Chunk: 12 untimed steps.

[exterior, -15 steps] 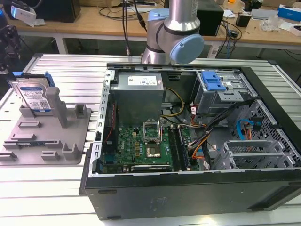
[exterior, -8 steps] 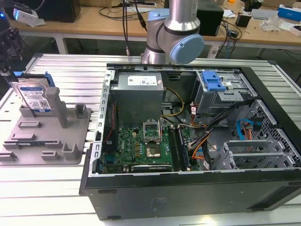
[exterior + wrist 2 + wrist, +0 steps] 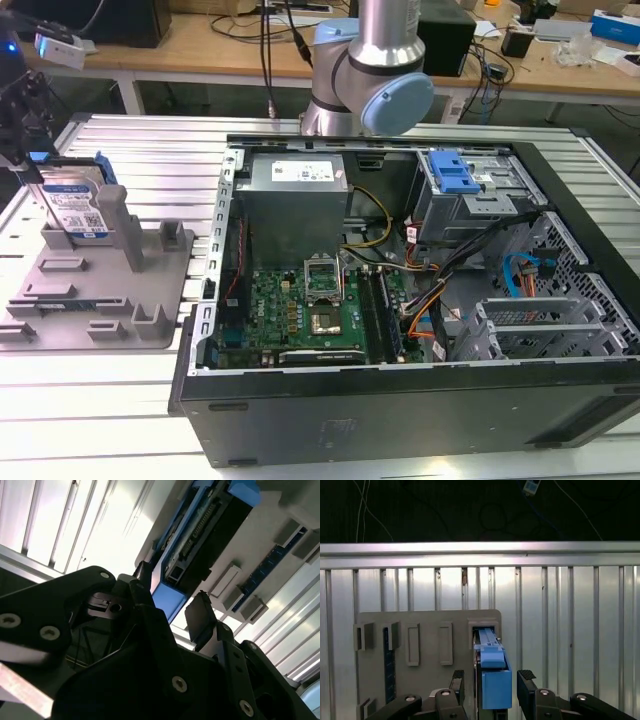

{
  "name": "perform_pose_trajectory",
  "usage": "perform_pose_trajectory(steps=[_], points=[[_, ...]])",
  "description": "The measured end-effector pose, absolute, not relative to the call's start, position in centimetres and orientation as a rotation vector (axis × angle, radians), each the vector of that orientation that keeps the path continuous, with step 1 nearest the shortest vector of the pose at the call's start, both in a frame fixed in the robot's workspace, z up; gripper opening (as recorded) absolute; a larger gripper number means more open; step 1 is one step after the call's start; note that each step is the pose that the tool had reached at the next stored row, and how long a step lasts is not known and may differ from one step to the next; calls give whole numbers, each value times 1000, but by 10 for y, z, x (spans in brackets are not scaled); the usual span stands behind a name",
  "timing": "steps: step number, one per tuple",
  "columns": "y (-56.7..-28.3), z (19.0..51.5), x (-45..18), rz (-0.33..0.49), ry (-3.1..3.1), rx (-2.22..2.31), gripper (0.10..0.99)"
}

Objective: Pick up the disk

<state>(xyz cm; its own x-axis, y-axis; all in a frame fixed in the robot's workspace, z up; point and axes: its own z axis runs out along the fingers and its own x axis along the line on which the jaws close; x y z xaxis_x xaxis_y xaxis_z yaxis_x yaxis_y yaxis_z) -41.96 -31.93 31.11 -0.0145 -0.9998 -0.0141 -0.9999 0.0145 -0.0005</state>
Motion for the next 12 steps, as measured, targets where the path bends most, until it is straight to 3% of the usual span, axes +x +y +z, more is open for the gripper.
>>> perform_pose_trajectory(steps=[10, 12], points=[[-318, 299, -420, 15, 2230, -2198, 541], [-318, 297, -420, 15, 2230, -2198, 463]])
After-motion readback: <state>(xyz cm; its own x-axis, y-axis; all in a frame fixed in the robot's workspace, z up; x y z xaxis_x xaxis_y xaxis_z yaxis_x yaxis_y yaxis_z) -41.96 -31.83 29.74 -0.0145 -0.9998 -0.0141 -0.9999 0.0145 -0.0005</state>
